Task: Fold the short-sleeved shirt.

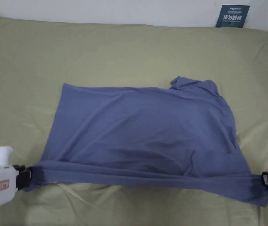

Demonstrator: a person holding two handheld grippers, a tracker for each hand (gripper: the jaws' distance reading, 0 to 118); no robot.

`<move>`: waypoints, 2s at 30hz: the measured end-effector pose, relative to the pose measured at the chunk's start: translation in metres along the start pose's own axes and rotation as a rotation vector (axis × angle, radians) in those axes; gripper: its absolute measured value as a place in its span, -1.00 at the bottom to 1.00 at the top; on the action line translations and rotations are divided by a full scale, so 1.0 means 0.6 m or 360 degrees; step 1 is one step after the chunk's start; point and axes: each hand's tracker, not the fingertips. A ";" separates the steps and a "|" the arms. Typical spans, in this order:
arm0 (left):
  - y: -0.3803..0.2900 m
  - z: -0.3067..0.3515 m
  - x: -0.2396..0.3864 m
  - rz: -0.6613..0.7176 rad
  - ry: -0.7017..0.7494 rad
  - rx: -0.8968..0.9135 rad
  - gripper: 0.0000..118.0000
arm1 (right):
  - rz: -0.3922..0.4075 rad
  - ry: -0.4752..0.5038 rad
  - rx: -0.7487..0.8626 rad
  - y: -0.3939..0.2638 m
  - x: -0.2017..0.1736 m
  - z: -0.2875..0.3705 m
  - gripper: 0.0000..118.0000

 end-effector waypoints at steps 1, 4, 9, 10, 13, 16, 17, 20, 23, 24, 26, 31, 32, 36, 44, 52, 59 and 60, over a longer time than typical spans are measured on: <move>0.019 -0.004 0.001 0.0009 -0.0012 0.0022 -0.92 | 0.0006 -0.0008 0.0015 0.020 0.001 -0.007 -0.98; 0.075 -0.023 0.008 -0.0003 -0.0026 0.0056 -0.92 | 0.0045 -0.0025 0.0055 0.081 0.013 -0.044 -0.98; 0.162 -0.085 0.022 -0.0053 -0.0009 0.0049 -0.92 | 0.0052 -0.0024 0.0024 0.171 0.023 -0.136 -0.98; 0.175 -0.098 0.024 -0.0058 -0.0009 0.0044 -0.92 | 0.0073 -0.0044 0.0014 0.183 0.021 -0.155 -0.98; 0.205 -0.148 0.033 -0.0076 0.0016 -0.0002 -0.92 | 0.0108 -0.0054 -0.0032 0.211 0.022 -0.218 -0.98; 0.212 -0.186 0.036 -0.0071 0.0036 -0.0067 -0.92 | 0.0115 -0.0064 -0.0105 0.216 0.022 -0.271 -0.98; 0.211 -0.194 0.035 -0.0067 0.0037 -0.0092 -0.92 | 0.0125 -0.0066 -0.0119 0.214 0.022 -0.283 -0.98; 0.204 -0.203 0.025 -0.0019 0.0010 -0.0110 -0.88 | 0.0099 -0.0037 -0.0145 0.206 0.015 -0.287 -0.94; 0.188 -0.195 0.011 0.0011 0.0000 -0.0050 0.82 | 0.0040 -0.0006 -0.0135 0.192 0.014 -0.259 0.80; 0.182 -0.181 0.007 0.0039 0.0031 -0.0037 0.96 | 0.0026 0.0020 -0.0146 0.185 0.016 -0.250 0.97; 0.170 -0.156 -0.005 0.0083 0.0032 -0.0032 0.92 | 0.0043 0.0003 -0.0117 0.179 0.010 -0.208 0.76; 0.128 -0.105 -0.020 0.0082 0.0103 0.0015 -1.00 | -0.0002 -0.0109 -0.0045 0.132 0.035 -0.142 -1.00; 0.127 -0.097 -0.023 0.0090 0.0058 0.0009 -1.00 | -0.0042 -0.0176 0.0011 0.124 0.041 -0.131 -1.00; 0.111 -0.094 -0.017 0.0094 -0.0061 -0.0035 -1.00 | -0.0080 -0.0118 -0.0048 0.103 0.045 -0.100 -1.00; 0.101 -0.156 0.009 0.0041 0.0016 -0.0126 0.97 | -0.0109 -0.0102 -0.0097 0.082 0.054 -0.097 -1.00; 0.090 -0.166 0.035 -0.0057 0.0023 -0.0140 0.19 | -0.0081 -0.0072 -0.0154 0.069 0.044 -0.117 -1.00; 0.091 -0.149 0.064 -0.0132 0.0025 -0.0097 -0.85 | -0.0115 0.0023 -0.0176 0.088 0.057 -0.146 0.83; 0.098 -0.157 0.053 -0.0103 0.0012 -0.0106 -0.85 | -0.0079 0.0011 -0.0224 0.103 0.058 -0.147 0.82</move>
